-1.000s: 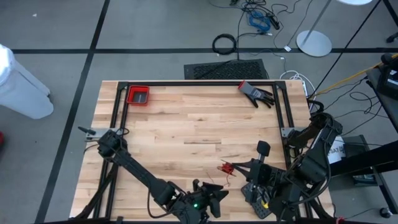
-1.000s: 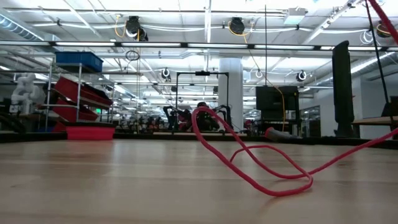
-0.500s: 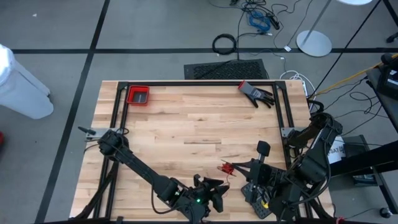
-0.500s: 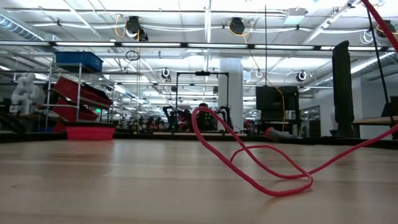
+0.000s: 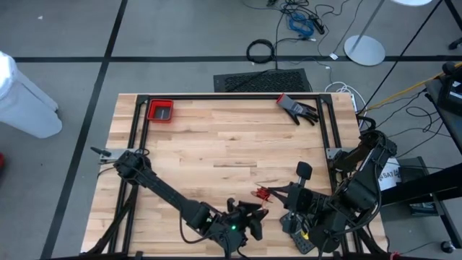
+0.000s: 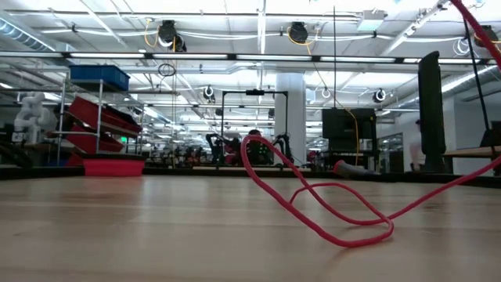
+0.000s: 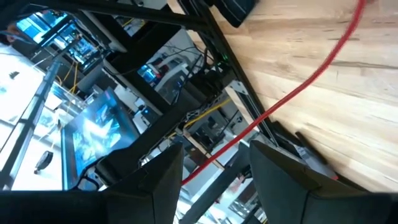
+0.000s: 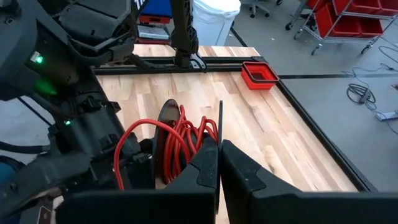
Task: Coil cords
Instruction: Coil the red wire onto the spool
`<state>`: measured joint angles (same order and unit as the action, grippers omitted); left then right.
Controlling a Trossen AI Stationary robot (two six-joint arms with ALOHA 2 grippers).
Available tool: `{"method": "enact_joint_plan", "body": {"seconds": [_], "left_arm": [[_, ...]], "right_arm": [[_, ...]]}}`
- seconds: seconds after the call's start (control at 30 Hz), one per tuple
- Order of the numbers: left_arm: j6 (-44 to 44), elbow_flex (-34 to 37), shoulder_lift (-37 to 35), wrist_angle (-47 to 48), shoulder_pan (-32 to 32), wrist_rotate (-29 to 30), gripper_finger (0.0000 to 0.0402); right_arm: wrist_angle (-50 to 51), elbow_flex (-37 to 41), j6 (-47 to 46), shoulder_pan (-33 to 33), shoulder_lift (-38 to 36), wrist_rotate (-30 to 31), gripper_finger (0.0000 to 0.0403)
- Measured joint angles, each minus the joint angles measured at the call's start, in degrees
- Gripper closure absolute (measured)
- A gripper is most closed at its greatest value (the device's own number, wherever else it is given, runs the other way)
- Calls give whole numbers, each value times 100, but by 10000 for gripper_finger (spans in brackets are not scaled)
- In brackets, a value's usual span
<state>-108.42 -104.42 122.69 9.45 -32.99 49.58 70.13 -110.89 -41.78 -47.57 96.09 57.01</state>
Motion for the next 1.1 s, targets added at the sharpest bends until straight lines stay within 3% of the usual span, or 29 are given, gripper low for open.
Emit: {"method": "enact_joint_plan", "body": {"seconds": [0.4,0.83,1.1], "left_arm": [[11,0,0,-2,-2,17,273],[378,0,0,4,-2,357,392],[1266,2,0,-142,-51,398,398]], "right_arm": [[0,0,2,0,0,-13,403],[0,0,46,0,0,-15,403],[2,0,68,0,0,-13,403]]}}
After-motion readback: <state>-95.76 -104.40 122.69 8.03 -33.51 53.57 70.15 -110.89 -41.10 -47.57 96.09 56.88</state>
